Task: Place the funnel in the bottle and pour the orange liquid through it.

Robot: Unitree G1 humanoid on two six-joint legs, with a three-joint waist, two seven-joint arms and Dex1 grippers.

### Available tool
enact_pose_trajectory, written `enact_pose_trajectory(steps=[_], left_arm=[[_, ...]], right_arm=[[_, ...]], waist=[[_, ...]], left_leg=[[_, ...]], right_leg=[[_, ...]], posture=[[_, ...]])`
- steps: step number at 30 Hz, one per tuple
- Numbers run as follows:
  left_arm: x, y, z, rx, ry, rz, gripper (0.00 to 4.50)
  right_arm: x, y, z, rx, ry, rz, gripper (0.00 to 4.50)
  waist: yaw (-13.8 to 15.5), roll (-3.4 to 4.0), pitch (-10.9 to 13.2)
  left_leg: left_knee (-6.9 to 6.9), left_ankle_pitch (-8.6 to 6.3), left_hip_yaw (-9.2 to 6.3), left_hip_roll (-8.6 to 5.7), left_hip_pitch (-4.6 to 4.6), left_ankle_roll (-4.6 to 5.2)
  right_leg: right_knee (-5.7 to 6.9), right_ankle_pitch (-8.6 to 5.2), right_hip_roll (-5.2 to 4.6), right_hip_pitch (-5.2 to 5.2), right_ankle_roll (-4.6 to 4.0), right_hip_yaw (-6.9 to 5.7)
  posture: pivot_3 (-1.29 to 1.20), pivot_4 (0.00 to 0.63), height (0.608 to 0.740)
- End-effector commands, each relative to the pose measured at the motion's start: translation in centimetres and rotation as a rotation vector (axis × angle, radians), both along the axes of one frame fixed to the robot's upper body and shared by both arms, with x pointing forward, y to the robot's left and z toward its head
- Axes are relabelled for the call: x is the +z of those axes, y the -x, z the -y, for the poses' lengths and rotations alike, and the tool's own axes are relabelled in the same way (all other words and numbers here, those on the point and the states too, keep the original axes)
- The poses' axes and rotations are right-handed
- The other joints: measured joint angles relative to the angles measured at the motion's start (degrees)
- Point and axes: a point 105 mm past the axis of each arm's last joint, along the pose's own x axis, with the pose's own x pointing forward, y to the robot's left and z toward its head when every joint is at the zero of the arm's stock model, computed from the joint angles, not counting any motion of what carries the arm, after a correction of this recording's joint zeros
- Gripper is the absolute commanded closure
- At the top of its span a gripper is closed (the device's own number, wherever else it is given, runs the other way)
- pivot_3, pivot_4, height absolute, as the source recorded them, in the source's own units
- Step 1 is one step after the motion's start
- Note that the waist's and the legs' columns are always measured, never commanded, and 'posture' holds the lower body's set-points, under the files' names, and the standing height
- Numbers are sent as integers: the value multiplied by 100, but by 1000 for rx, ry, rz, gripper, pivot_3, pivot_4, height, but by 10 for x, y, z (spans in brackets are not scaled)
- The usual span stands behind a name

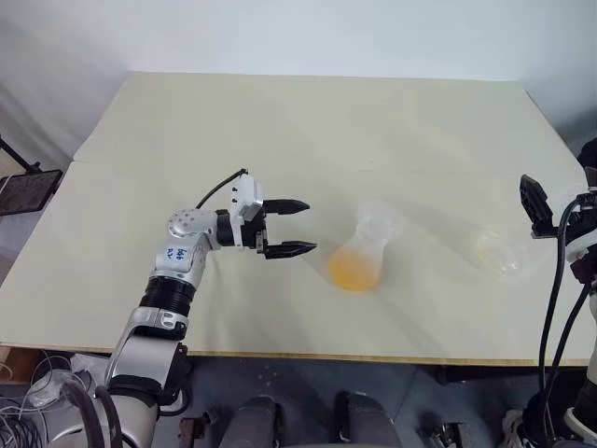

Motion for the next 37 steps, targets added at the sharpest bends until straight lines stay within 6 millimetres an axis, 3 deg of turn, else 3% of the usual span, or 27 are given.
enact_pose_trajectory(steps=[1,6,9,13,19,23,28,37], left_arm=[[11,2,1,1,8,40,0],[16,3,-2,20,32,38,0],[20,10,-10,-7,58,18,0],[12,15,-38,11,18,13,0],[-3,23,-61,25,-31,-25,0],[-19,29,-79,54,-47,-82,0],[-19,27,-82,76,-40,-76,0],[-12,24,-81,85,-16,-33,0]], right_arm=[[21,10,-3,3,55,63,26],[38,20,-17,100,87,93,26],[42,33,-43,287,122,47,26],[31,61,-67,505,196,-86,26],[-5,96,-87,706,169,-241,26],[-60,117,-82,736,79,-425,26],[-95,119,-68,699,105,-453,26],[-97,101,-71,701,132,-374,26]], waist=[[0,0,0],[-3,0,0],[-2,-1,1],[1,-1,1],[52,-3,2],[80,-9,4],[42,-9,4],[3,-8,4]], left_leg=[[0,0,0,0,0,0],[0,0,1,0,0,0],[-1,0,-1,1,-1,0],[-4,0,-6,10,-2,0],[-2,0,-11,5,-1,2],[-6,-1,-17,6,4,2],[0,1,-1,-4,3,13],[-4,-1,-7,3,8,7]], right_leg=[[0,0,0,0,0,0],[-1,0,0,0,0,0],[-3,0,0,0,0,-1],[-21,0,5,9,0,-7],[-40,1,0,23,2,-6],[-39,2,2,26,3,-2],[-46,3,-2,26,5,11],[-33,3,0,18,5,6]], posture=[[0,150,740],[0,150,740],[0,150,740],[0,150,740],[0,150,740],[0,150,740],[0,150,740],[0,150,740]])
